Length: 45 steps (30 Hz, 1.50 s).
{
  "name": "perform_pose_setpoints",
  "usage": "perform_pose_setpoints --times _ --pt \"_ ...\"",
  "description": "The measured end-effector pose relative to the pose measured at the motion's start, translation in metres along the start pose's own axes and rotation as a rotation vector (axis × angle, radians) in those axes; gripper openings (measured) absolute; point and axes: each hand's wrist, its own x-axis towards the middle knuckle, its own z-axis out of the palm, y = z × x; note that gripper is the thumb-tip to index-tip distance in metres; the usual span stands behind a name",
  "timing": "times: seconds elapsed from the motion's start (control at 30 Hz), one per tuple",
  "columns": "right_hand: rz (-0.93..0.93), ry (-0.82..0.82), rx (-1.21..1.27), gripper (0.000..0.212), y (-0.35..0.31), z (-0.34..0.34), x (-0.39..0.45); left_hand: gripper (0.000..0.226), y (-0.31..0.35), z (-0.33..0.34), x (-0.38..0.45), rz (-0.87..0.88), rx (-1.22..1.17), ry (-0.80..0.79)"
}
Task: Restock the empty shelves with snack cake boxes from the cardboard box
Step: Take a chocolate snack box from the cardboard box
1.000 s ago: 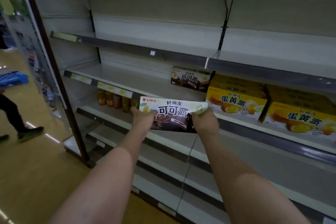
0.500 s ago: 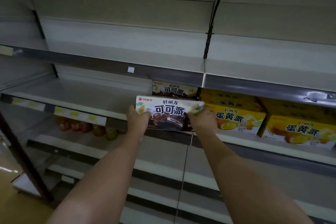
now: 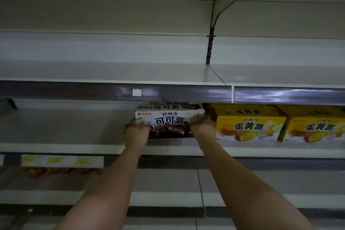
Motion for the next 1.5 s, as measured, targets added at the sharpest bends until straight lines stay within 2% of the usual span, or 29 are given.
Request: perform_pose_setpoints --times 0.03,0.1,0.2,0.3,0.47,0.67,0.83,0.97,1.07,1.37,1.5 --pt "0.004 0.010 -0.017 0.052 -0.002 0.001 0.001 0.034 -0.002 0.001 0.003 -0.004 -0.013 -0.002" --pt "-0.032 0.027 -0.201 0.041 -0.009 0.003 0.003 0.034 -0.008 0.004 0.012 -0.014 -0.013 -0.007" --pt "0.000 0.044 -0.272 0.036 -0.012 0.014 0.011 0.034 -0.009 0.010 0.022 -0.012 0.010 -0.001" --pt "0.094 0.058 -0.118 0.049 -0.008 0.024 0.018 0.035 -0.011 0.016 0.031 0.025 0.071 -0.016" --pt "0.123 0.078 0.086 0.060 -0.001 0.030 0.027 0.030 -0.015 0.023 0.043 0.107 0.195 0.018" --pt "0.270 0.151 0.393 0.054 0.009 0.041 0.035 0.036 -0.018 0.016 0.057 0.249 0.578 0.013" --pt "0.285 0.156 0.617 0.043 0.027 0.061 0.069 0.033 -0.017 0.027 0.061 0.219 0.437 0.055" --pt "0.266 0.138 0.698 0.035 0.032 0.067 0.088 0.027 -0.013 0.037 0.059 0.179 0.308 0.052" --pt "0.235 0.121 0.731 0.043 0.028 0.067 0.090 0.031 -0.010 0.044 0.056 0.134 0.224 0.041" --pt "0.198 0.042 0.787 0.053 0.013 0.053 0.078 0.049 -0.006 0.053 0.055 0.055 -0.006 -0.168" --pt "0.178 -0.020 0.733 0.050 0.014 0.047 0.070 0.023 -0.005 0.058 0.055 0.087 0.035 -0.286"
